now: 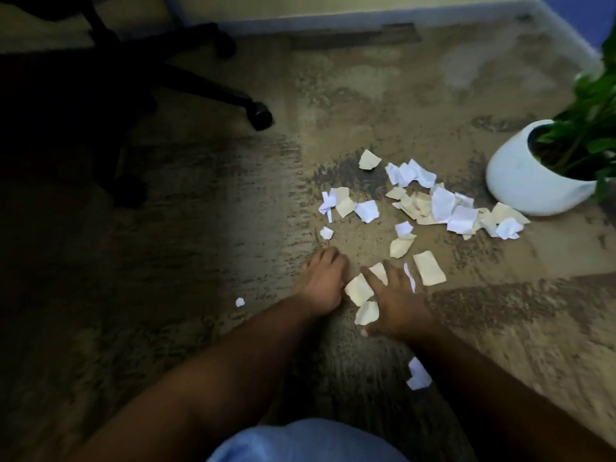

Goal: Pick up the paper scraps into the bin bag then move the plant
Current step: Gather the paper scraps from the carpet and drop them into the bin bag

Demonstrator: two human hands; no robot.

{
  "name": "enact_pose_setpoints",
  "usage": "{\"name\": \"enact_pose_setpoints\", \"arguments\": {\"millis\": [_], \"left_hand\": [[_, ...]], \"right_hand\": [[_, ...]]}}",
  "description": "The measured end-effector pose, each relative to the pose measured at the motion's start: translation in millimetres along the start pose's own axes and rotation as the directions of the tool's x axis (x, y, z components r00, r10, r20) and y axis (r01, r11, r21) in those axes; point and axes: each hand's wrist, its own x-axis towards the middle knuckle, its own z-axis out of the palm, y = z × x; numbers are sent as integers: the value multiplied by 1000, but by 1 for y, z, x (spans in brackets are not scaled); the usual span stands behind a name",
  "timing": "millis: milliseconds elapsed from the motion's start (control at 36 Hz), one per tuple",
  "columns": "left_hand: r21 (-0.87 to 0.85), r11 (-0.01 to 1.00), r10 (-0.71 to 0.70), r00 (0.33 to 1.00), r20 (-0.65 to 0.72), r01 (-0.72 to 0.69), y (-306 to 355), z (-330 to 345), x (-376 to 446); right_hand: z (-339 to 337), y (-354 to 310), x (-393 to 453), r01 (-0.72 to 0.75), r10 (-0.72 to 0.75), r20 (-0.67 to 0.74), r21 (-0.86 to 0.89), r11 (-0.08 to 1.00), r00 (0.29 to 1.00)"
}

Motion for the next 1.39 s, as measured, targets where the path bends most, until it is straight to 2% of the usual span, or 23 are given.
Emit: {"name": "enact_pose_setpoints", "arguments": {"millis": [83, 167, 333, 472, 556, 722, 833, 1000, 1083, 1167, 1278, 1389], "left_hand": [[2, 1000, -31, 998, -50, 31, -8, 7, 1], [9, 997, -80, 993, -83, 81, -17, 10, 8], [3, 992, -122, 986, -115, 123, -27, 7, 37], [40, 997, -65, 994, -88, 69, -24, 8, 61], [70, 997, -16, 994, -106, 23, -23, 12, 66], [93, 994, -41, 992, -123, 53, -23, 11, 70], [87, 996, -8, 992, -123, 19, -22, 10, 70], [92, 996, 16, 1000, -10, -15, -10, -1, 73], [53, 997, 56, 998, -36, -54, 8, -13, 74], [-6, 997, 74, 996, -57, -74, 33, -30, 78], [-53, 984, 167, 986, -14, -168, 76, -58, 93], [4, 946, 324, 946, -5, -324, 128, -91, 108]], "right_hand": [[5, -4, 9, 13, -13, 48, -10, 1000, 999], [8, -4, 18, -6, 2, 82, 50, 999, 997], [11, -5, 26, 7, -7, 64, 2, 1000, 998], [13, 0, 23, 43, -42, -42, 23, 999, 998], [17, 2, 17, 96, -90, -154, 33, 995, 984], [21, 6, 5, 131, -109, -233, 82, 988, 966], [19, 9, 5, 54, -24, -225, 132, 990, 974], [-3, 26, 4, -54, 152, -237, 375, 925, 960], [-20, 40, 3, -121, 238, -204, 462, 879, 949], [-42, 55, 1, -131, 291, -238, 522, 843, 927], [-76, 84, -5, -158, 340, -248, 548, 821, 907], [-115, 123, -20, -143, 343, -355, 484, 864, 870]]}}
